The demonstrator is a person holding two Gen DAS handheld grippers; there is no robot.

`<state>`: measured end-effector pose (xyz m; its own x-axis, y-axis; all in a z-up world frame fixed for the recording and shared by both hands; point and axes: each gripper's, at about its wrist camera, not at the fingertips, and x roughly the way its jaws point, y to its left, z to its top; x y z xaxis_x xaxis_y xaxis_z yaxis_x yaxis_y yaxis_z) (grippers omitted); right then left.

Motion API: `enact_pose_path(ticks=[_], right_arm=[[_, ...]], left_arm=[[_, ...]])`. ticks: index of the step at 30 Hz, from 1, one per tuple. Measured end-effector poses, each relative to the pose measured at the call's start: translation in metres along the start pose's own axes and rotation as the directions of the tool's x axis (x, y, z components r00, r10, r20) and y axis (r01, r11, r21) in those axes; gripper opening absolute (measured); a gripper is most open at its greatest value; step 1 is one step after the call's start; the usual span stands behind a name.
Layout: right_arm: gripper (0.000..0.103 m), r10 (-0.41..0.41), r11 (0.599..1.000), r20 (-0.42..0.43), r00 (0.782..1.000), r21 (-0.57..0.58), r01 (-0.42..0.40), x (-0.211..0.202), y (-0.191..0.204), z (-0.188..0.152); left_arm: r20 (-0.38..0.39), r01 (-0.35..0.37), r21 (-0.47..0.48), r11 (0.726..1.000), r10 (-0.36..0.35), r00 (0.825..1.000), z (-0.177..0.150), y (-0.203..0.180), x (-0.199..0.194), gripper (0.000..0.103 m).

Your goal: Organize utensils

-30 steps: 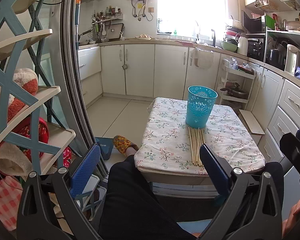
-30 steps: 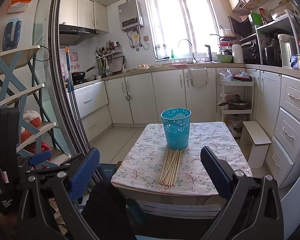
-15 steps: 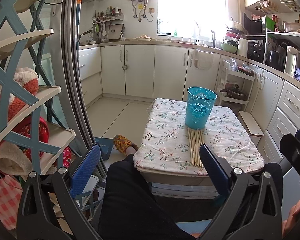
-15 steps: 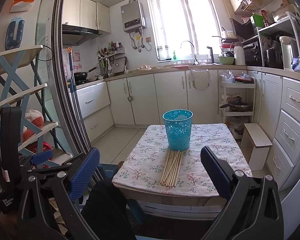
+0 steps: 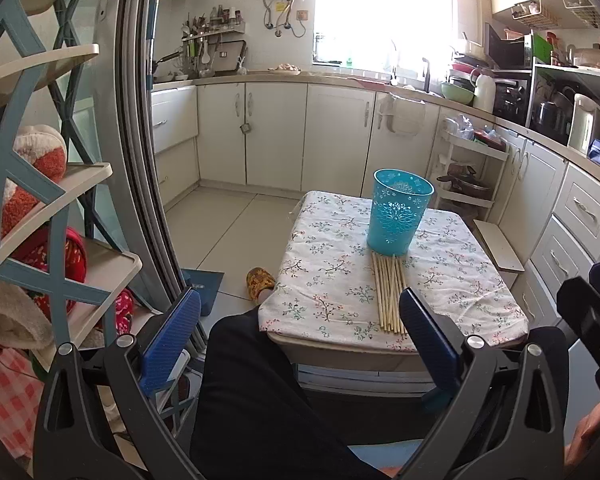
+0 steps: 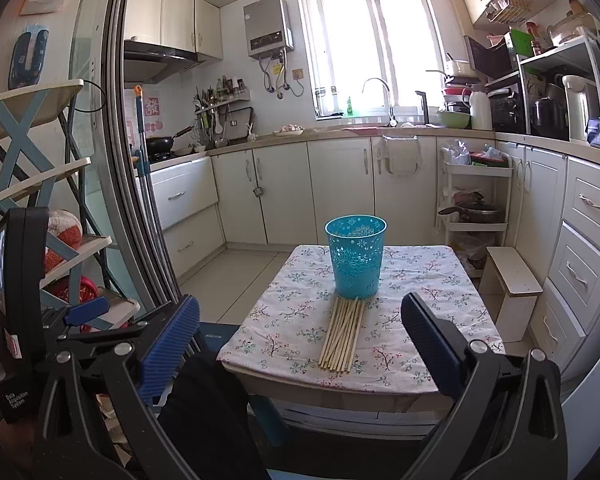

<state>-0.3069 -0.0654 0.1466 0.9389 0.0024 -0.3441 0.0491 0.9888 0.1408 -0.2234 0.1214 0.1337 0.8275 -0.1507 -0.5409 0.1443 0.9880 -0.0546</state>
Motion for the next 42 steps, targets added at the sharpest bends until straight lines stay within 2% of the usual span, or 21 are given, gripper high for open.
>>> enact_pose_path(ticks=[7, 13, 15, 18, 22, 23, 26, 30, 32, 40, 42], right_arm=[[0.097, 0.007, 0.999, -0.028, 1.0, 0.033, -0.006, 0.013, -0.016, -0.003], [0.096, -0.028, 0.998, -0.064, 0.998, 0.051, 0.032, 0.042, -0.036, -0.005], [0.086, -0.042, 0.997, -0.107, 0.993, 0.06, 0.048, 0.064, -0.046, -0.008], [0.076, -0.058, 0.995, -0.172, 0.983, 0.072, 0.072, 0.098, -0.061, -0.014], [0.063, -0.075, 0.992, -0.291, 0.954, 0.08, 0.102, 0.157, -0.08, -0.028], [0.056, -0.08, 0.991, -0.316, 0.945, 0.075, 0.109, 0.167, -0.084, -0.032], [0.042, -0.069, 0.987, -0.416, 0.907, 0.101, 0.122, 0.22, -0.101, -0.048], [0.026, -0.036, 0.981, -0.495, 0.868, 0.147, 0.124, 0.275, -0.113, -0.065], [0.022, -0.031, 0.98, -0.519, 0.854, 0.154, 0.129, 0.299, -0.114, -0.072], [0.014, -0.041, 0.975, -0.566, 0.823, 0.156, 0.156, 0.348, -0.116, -0.078], [0.01, -0.038, 0.979, -0.563, 0.826, 0.145, 0.144, 0.352, -0.12, -0.08]], left_arm=[[-0.028, -0.011, 0.035, 0.999, 0.012, 1.0, 0.002, -0.014, 0.016, 0.095], [-0.065, 0.004, 0.085, 0.996, 0.001, 0.998, 0.01, -0.031, 0.053, 0.095], [-0.08, 0.009, 0.101, 0.995, -0.001, 0.997, 0.01, -0.035, 0.068, 0.095], [-0.121, 0.033, 0.103, 0.994, -0.02, 0.992, 0.011, -0.039, 0.098, 0.095], [-0.18, 0.041, 0.108, 0.993, -0.021, 0.983, 0.01, -0.045, 0.143, 0.095], [-0.192, 0.043, 0.108, 0.993, -0.022, 0.981, 0.01, -0.047, 0.154, 0.095], [-0.243, 0.059, 0.097, 0.994, -0.034, 0.969, 0.008, -0.051, 0.188, 0.092], [-0.29, 0.075, 0.084, 0.994, -0.048, 0.956, 0.007, -0.055, 0.222, 0.091], [-0.307, 0.077, 0.083, 0.994, -0.048, 0.95, 0.006, -0.057, 0.238, 0.091], [-0.352, 0.108, 0.058, 0.992, -0.081, 0.933, 0.011, -0.067, 0.29, 0.09], [-0.357, 0.116, 0.065, 0.991, -0.085, 0.93, 0.012, -0.075, 0.304, 0.09]])
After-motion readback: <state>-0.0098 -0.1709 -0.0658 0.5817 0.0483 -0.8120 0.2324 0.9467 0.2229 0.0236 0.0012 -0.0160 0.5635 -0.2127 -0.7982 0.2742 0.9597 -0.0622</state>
